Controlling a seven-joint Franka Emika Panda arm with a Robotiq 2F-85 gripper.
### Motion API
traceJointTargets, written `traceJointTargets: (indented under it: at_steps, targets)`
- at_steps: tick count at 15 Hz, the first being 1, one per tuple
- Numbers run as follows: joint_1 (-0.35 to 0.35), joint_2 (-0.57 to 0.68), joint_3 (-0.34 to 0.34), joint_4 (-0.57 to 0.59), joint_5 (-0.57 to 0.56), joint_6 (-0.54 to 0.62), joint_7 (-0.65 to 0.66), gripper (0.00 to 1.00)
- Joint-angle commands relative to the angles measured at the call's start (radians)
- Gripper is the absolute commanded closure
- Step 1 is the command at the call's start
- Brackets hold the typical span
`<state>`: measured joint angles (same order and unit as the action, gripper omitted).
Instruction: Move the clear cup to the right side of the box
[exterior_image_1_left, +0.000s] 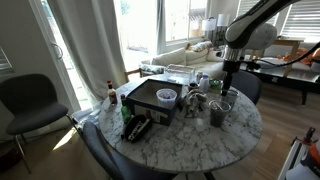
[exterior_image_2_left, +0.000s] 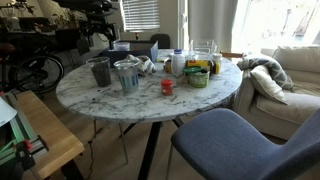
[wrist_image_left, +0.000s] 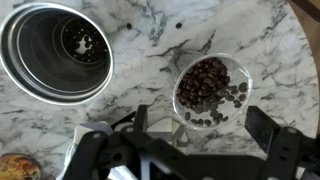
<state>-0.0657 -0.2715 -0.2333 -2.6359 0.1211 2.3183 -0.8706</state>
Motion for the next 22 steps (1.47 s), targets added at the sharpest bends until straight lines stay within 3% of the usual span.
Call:
traceJointTargets:
  at_steps: [1,3,8,10,11,13,14,17,20,22]
  targets:
    - [0.022,-0.015,-0.016,-0.055,0.078,0.077,-0.090,0.00]
    - [0.026,-0.005,-0.013,-0.063,0.100,0.106,-0.113,0.05]
    - [0.027,0.042,0.018,-0.070,0.053,0.219,-0.079,0.37]
    - [0.030,0.060,0.025,-0.070,0.045,0.248,-0.080,0.39]
    - [0.029,0.072,0.027,-0.068,0.042,0.258,-0.081,0.49]
    - [0.024,0.094,0.032,-0.065,0.028,0.274,-0.080,0.47]
    - [0.018,0.104,0.033,-0.064,0.016,0.280,-0.079,0.54]
    - [0.006,0.114,0.030,-0.061,-0.016,0.265,-0.087,0.52]
    - [0.003,0.132,0.032,-0.054,-0.043,0.256,-0.092,0.65]
    - [0.012,0.146,0.033,-0.049,-0.032,0.263,-0.111,0.68]
